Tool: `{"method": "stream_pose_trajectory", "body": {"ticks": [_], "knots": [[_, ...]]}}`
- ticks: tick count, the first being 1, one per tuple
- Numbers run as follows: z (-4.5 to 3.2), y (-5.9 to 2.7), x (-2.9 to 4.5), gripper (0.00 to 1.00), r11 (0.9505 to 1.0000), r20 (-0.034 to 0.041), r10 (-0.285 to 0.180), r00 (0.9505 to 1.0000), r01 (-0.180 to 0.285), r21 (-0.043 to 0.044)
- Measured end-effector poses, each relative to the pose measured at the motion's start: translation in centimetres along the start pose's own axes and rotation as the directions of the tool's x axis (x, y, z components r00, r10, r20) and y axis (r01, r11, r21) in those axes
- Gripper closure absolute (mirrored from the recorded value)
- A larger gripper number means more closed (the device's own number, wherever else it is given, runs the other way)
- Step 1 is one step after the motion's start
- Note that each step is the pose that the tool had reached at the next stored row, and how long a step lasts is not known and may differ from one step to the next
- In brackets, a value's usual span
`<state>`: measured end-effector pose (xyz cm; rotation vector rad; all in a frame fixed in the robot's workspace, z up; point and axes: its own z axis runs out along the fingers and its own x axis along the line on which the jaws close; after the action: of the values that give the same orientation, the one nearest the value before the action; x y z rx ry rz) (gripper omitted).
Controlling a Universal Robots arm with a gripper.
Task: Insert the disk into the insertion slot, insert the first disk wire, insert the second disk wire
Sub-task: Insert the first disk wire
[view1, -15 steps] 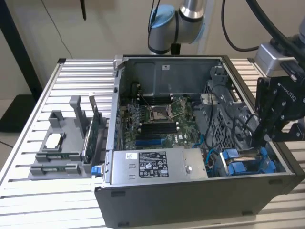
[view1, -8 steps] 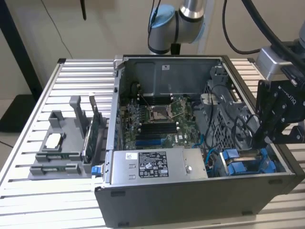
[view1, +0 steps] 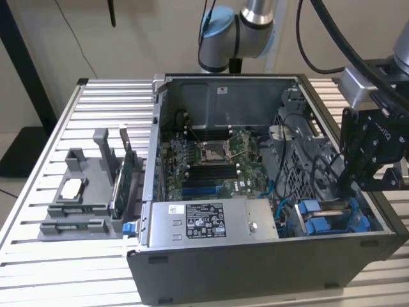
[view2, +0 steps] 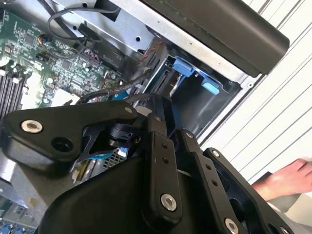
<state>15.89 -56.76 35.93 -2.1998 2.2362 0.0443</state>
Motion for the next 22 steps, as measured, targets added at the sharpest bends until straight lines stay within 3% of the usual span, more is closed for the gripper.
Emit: {"method": "stream_pose_trajectory", "body": {"ticks": [3,18,22], "knots": [[0.27,-0.01,-0.25,0.81,1.0000,0.0009,0.000,1.0000,0.000,0.0037],[0.32,-0.12,-0.25,0.81,1.0000,0.0007,0.000,1.0000,0.000,0.0037],[0.64,-0.14,-0.24,0.81,1.0000,0.0008,0.000,1.0000,0.000,0.0050]]}}
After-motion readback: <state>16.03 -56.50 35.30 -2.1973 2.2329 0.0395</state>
